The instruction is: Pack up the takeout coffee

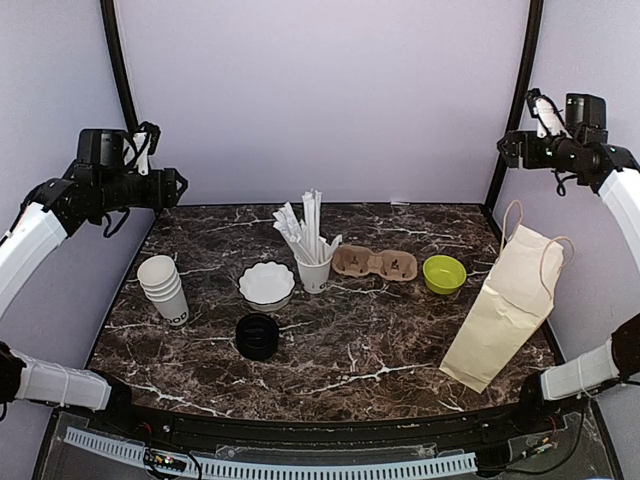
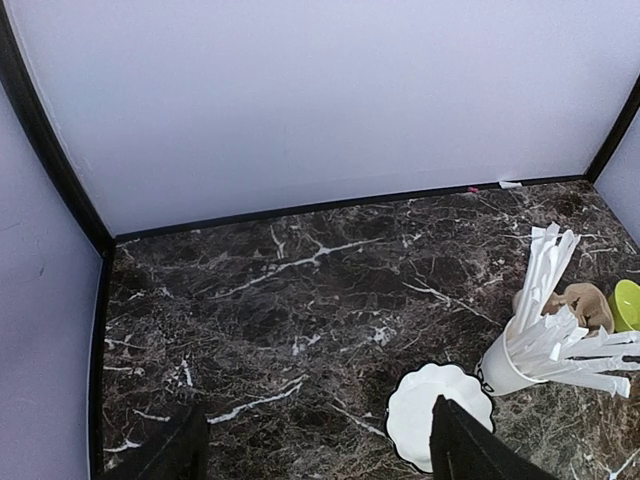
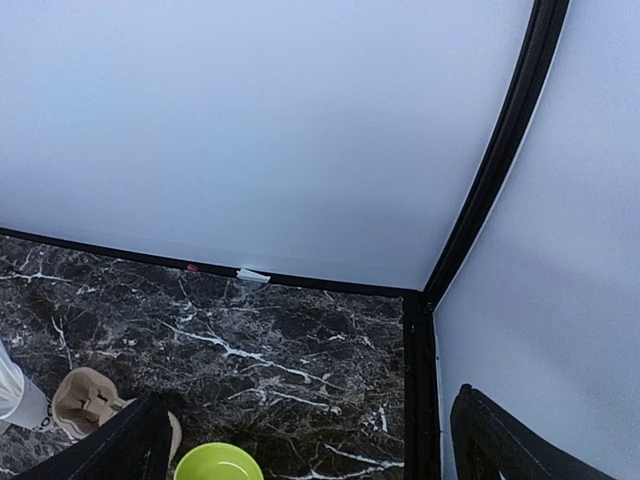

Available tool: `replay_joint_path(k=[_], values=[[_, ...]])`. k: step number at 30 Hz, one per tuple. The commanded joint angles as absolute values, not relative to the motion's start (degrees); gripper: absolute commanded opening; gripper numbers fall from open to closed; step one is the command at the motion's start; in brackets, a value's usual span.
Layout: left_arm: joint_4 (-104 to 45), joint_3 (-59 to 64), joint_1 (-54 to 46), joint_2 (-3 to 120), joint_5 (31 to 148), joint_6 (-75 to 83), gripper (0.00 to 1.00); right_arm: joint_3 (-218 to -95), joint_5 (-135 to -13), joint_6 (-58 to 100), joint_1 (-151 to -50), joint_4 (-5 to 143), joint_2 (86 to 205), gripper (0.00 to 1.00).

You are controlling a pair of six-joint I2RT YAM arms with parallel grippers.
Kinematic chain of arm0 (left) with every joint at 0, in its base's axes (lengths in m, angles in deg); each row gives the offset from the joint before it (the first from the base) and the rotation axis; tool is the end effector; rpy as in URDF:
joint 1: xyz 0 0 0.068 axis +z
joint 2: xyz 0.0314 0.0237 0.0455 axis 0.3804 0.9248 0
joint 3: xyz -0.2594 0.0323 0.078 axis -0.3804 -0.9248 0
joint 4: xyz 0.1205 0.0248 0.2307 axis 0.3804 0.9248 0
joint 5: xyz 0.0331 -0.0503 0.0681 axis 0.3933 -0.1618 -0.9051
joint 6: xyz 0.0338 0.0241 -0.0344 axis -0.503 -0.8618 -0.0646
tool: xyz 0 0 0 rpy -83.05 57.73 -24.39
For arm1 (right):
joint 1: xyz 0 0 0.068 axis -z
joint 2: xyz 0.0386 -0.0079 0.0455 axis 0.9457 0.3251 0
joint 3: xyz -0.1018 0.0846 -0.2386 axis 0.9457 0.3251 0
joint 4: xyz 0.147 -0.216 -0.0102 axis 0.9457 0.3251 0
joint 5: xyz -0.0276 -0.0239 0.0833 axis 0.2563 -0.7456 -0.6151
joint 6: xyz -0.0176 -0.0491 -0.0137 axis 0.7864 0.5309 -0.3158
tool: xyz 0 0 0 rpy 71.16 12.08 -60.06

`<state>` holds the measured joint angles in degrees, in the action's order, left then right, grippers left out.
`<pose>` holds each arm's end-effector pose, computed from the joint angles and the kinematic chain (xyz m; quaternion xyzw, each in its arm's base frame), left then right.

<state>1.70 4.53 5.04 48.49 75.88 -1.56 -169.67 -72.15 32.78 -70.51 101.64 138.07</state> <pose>0.2371 -0.0705 0.4110 0.0571 0.8191 -0.0753 0.5658 0.2689 0.0012 0.4561 -0.0619 0.8062 0.0118 0.5883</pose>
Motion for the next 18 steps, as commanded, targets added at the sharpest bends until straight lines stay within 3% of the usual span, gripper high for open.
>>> replay_joint_path(k=[1, 8, 18], values=[[2.23, 6.79, 6.98, 47.40, 85.49, -1.93, 0.76, -173.47, -72.61, 39.77, -69.10, 108.57, 135.97, 0.98], [2.15, 7.14, 8.40, 47.00, 94.18, -1.94, 0.72, -176.77, -68.01, 58.47, -66.30, 125.43, 134.99, 0.99], [1.38, 5.00, 8.85, 45.77, 99.81, -2.08, 0.72, -171.66, -66.50, 71.66, -63.92, 140.57, 134.36, 0.97]])
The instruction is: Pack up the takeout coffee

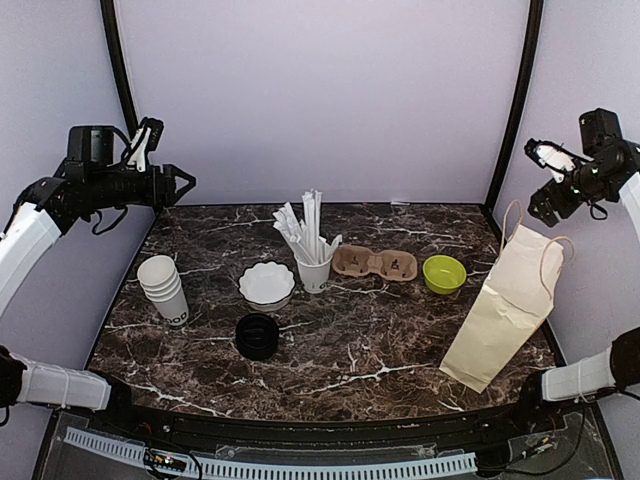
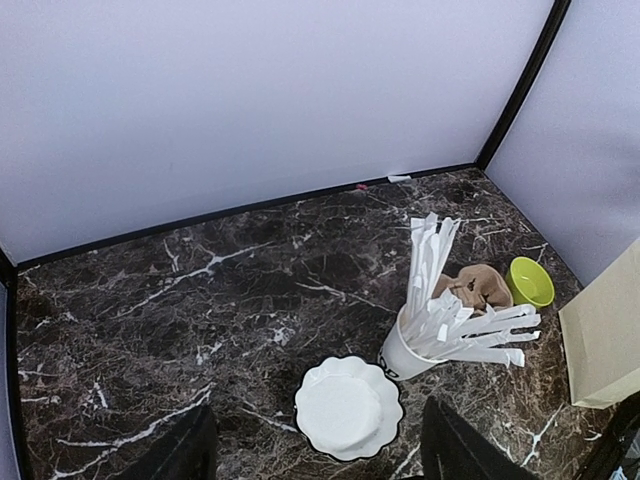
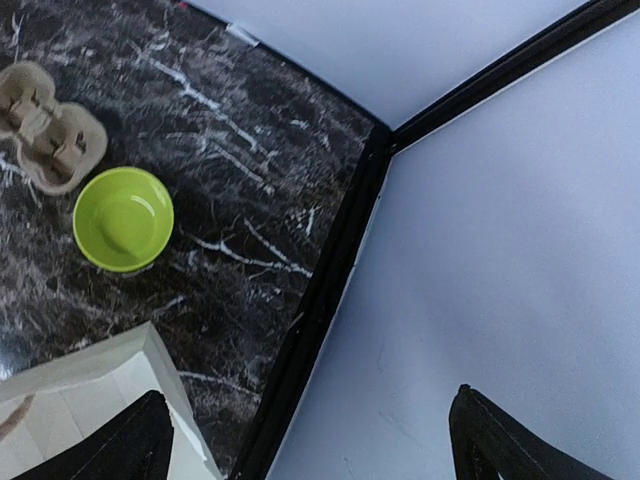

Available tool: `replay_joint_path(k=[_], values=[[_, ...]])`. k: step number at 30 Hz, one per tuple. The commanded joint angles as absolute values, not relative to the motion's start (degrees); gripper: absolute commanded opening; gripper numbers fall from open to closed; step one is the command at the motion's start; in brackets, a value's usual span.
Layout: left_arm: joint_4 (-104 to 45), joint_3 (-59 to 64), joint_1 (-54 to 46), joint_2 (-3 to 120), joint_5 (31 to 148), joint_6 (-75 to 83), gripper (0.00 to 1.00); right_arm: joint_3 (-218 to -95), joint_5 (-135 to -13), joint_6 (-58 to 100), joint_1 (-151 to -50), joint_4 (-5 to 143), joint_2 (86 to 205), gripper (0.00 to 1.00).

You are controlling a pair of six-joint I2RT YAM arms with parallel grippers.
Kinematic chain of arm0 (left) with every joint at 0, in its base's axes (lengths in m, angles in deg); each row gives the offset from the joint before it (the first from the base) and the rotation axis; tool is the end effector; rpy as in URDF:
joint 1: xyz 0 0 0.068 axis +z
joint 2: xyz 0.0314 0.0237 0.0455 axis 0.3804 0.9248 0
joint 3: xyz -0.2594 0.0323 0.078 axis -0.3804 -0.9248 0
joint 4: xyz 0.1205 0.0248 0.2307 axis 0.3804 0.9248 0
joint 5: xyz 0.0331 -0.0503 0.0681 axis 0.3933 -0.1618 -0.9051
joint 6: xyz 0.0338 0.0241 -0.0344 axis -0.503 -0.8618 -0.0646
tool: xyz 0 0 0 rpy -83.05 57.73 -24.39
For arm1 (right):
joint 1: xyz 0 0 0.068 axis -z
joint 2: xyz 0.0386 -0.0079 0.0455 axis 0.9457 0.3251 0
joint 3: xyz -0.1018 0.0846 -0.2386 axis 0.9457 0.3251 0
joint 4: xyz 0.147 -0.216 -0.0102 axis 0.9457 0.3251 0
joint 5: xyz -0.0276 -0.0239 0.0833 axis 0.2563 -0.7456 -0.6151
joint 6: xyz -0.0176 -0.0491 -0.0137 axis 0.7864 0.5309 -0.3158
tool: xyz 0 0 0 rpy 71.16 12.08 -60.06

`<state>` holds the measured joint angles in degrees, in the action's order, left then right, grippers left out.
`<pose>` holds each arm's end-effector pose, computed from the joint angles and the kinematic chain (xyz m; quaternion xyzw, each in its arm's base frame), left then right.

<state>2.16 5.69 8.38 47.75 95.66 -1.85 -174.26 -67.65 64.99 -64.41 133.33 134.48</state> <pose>0.2317 -0.0668 0.4201 0.1335 0.8002 -0.1971 0.5505 0.2100 -0.0235 0.4421 -0.2457 0.8780 -0.1443 0.3845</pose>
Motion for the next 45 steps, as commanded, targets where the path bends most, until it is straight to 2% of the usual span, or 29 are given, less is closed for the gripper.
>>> replay_joint_path(k=[1, 6, 11, 20, 28, 33, 40, 45], values=[[1.06, 4.80, 8.87, 45.62, 100.73, -1.95, 0.72, -170.54, -66.38, 72.21, -63.88, 140.44, 134.31, 0.97], [-0.25, 2.93, 8.92, 44.51, 102.61, -1.25, 0.72, -164.68, -65.33, 75.56, -63.79, 140.10, 135.14, 0.94], [-1.43, 0.78, 8.97, 43.96, 103.82, -0.85, 0.72, -161.79, -65.53, 76.84, -63.75, 139.02, 137.73, 0.86], [-4.54, -1.28, 9.00, 44.28, 105.26, 0.66, 0.72, -162.97, -55.36, 69.90, -63.57, 118.86, 141.76, 0.83], [-0.67, 0.14, 9.00, 45.35, 101.46, 0.00, 0.72, -167.20, -53.98, 64.85, -61.39, 107.25, 150.45, 0.84], [5.20, 1.93, 9.00, 47.10, 94.02, -1.10, 0.72, -172.55, -56.33, 64.67, -59.96, 110.73, 153.85, 0.83], [10.56, 2.26, 9.00, 50.29, 89.69, -0.95, 0.70, -176.03, -62.78, 64.49, -59.98, 122.51, 144.64, 0.89], [18.53, 5.86, 9.00, 53.27, 83.84, 0.24, 0.57, -180.30, -73.64, 63.20, -60.44, 129.69, 138.54, 0.90]])
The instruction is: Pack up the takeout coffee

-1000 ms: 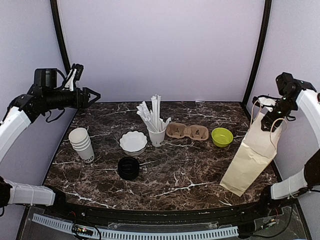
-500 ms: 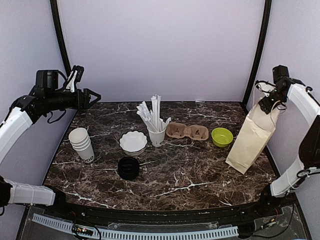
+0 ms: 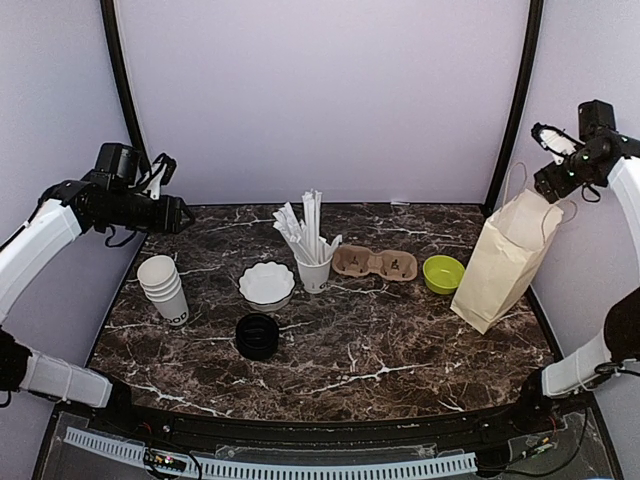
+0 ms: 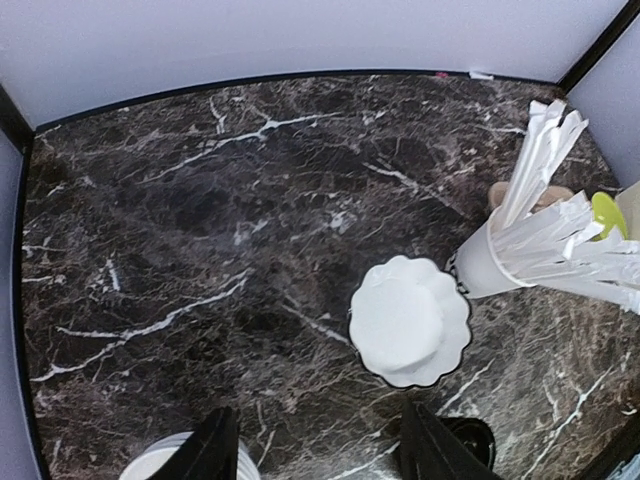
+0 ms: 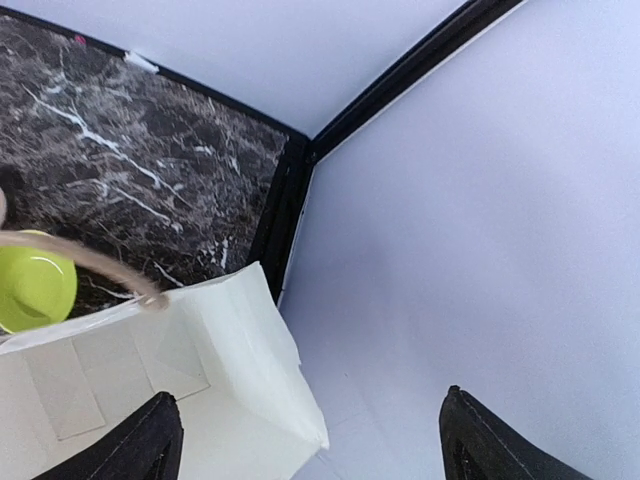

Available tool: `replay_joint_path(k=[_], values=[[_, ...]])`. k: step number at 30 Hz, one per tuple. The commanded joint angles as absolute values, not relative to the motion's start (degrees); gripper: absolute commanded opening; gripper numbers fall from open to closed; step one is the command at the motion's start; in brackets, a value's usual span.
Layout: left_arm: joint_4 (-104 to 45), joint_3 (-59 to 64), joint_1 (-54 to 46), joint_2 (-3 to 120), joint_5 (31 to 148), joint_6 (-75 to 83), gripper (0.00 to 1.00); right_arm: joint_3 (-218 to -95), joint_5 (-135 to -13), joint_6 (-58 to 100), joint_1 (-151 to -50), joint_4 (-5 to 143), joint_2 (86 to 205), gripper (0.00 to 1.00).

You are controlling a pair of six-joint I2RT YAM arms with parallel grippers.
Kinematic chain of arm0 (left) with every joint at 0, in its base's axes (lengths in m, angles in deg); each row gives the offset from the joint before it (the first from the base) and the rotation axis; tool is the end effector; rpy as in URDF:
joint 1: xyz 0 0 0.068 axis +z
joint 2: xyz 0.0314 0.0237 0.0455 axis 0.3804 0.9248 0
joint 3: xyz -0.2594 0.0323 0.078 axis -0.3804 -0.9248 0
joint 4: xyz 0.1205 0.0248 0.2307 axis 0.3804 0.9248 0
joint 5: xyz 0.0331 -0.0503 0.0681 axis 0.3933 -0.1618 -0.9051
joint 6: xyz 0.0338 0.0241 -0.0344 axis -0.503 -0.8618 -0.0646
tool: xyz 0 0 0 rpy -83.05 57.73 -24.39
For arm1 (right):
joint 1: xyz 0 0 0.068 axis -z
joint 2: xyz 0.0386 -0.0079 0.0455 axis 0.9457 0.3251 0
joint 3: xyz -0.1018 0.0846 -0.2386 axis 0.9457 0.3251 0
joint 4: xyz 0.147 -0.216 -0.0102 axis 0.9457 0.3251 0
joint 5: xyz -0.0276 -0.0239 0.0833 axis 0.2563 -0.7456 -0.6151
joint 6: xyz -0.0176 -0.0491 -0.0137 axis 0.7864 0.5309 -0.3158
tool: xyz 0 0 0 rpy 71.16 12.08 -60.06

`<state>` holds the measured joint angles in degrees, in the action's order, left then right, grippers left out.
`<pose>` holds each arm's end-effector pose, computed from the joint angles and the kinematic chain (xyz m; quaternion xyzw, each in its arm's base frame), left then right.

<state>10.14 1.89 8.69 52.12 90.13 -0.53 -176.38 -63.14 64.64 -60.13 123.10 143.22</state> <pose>0.2498 -0.0665 0.3667 0.0898 0.8813 -0.1484 0.4395 0.2655 -0.0531 0.4343 -0.1904 0.8777 -0.2014 0.3909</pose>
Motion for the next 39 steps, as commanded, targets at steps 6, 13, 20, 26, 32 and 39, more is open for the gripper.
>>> replay_joint_path(k=[6, 13, 20, 26, 32, 39], values=[[26.74, 8.72, 9.00, 57.21, 80.91, 1.52, 0.51, -174.54, -89.36, 70.71, -73.11, 131.46, 132.48, 0.86], [33.08, 9.88, 8.83, 59.71, 83.21, 1.64, 0.51, -167.67, -85.51, 69.88, -98.65, 125.92, 138.99, 0.80], [35.20, 7.56, 8.56, 59.55, 84.34, 2.35, 0.45, -157.29, -83.11, 65.34, -112.03, 114.15, 145.17, 0.61], [36.12, 6.41, 8.47, 61.48, 83.25, 2.28, 0.39, -151.24, -83.35, 59.73, -112.85, 105.55, 147.22, 0.61], [35.93, 5.60, 8.47, 62.25, 81.98, 2.12, 0.34, -149.20, -82.61, 58.52, -112.86, 103.90, 146.77, 0.62], [35.20, 5.05, 8.41, 63.70, 80.60, 2.24, 0.36, -149.92, -81.96, 58.09, -112.87, 103.68, 147.40, 0.62]])
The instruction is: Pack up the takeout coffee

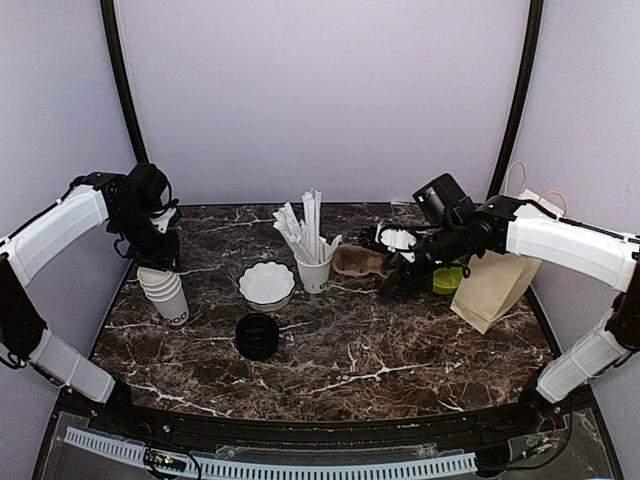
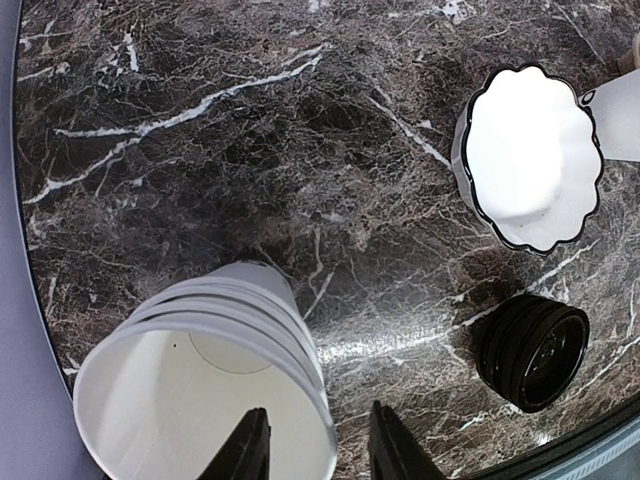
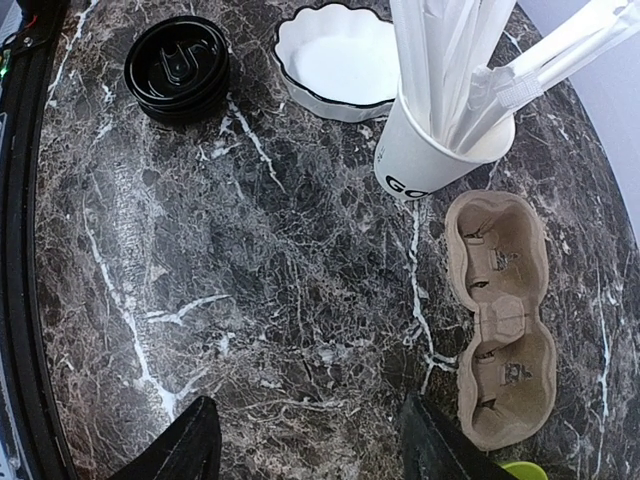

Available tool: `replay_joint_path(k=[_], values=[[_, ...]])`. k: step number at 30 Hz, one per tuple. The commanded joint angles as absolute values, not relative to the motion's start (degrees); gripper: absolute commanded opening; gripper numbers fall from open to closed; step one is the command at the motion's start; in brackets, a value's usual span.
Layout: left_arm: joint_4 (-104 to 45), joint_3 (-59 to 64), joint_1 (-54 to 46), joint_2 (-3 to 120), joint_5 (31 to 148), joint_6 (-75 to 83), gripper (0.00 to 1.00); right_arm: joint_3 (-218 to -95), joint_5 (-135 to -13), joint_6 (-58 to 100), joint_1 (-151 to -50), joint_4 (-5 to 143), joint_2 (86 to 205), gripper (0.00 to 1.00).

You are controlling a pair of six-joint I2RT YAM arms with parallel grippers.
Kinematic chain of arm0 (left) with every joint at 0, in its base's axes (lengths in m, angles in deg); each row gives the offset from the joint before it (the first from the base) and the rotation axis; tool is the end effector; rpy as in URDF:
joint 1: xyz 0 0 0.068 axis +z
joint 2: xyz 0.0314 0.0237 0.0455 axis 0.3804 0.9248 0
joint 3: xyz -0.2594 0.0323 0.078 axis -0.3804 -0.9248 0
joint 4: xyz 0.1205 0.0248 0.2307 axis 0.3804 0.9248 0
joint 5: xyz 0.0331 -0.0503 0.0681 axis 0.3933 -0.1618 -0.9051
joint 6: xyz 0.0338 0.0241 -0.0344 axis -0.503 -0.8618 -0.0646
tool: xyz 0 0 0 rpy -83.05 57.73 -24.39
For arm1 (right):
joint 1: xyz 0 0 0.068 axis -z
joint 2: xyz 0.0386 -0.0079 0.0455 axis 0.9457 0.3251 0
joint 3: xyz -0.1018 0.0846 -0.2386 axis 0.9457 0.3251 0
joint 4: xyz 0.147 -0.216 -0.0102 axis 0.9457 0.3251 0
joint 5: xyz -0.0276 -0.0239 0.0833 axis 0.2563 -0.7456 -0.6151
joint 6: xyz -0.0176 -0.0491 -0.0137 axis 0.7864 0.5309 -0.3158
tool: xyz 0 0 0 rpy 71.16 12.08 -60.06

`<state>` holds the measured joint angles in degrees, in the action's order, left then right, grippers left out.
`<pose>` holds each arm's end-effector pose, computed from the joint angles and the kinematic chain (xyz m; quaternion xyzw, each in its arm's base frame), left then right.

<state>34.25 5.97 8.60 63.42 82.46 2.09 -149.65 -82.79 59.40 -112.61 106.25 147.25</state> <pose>0.2619 -0.0650 0.3116 0.0406 0.9782 -0.0506 0.1973 0.2216 0.2101 0.2907 -0.5958 0.7225 0.1621 0.3110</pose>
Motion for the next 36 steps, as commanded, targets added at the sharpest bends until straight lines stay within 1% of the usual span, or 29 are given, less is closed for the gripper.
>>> replay_joint_path(k=[1, 5, 11, 16, 19, 24, 29, 31, 34, 36], values=[[35.25, 5.05, 8.39, 63.78, 80.32, 2.24, 0.36, -150.04, -81.90, 58.08, -112.94, 103.77, 147.55, 0.62], [35.42, 5.24, 8.38, 64.08, 80.01, 2.24, 0.31, -149.75, -81.41, 58.09, -112.94, 103.37, 147.69, 0.62], [35.91, 5.40, 8.39, 64.47, 79.51, 2.19, 0.17, -149.11, -80.81, 58.26, -113.04, 102.88, 147.19, 0.62], [36.29, 5.58, 8.38, 65.23, 78.04, 2.30, 0.08, -148.55, -79.94, 58.68, -113.04, 102.71, 146.57, 0.62], [36.88, 6.30, 8.38, 65.83, 76.65, 2.49, 0.00, -148.32, -79.77, 58.74, -113.02, 102.59, 146.22, 0.62], [37.25, 9.36, 8.38, 66.48, 72.67, 2.13, 0.00, -148.40, -79.23, 58.94, -113.05, 102.29, 146.16, 0.62], [37.29, 13.94, 8.38, 69.58, 61.46, 1.81, 0.00, -149.13, -79.34, 59.05, -113.13, 102.62, 146.55, 0.61], [37.82, 15.45, 8.38, 71.49, 59.35, 1.47, 0.00, -149.34, -79.51, 59.05, -113.13, 102.80, 146.46, 0.61], [38.39, 17.23, 8.34, 73.19, 62.75, 1.93, 0.00, -149.41, -79.42, 59.12, -113.12, 103.21, 146.31, 0.61], [38.12, 17.73, 8.30, 73.26, 62.55, 2.02, 0.00, -149.26, -79.55, 59.14, -113.13, 103.44, 145.85, 0.61]])
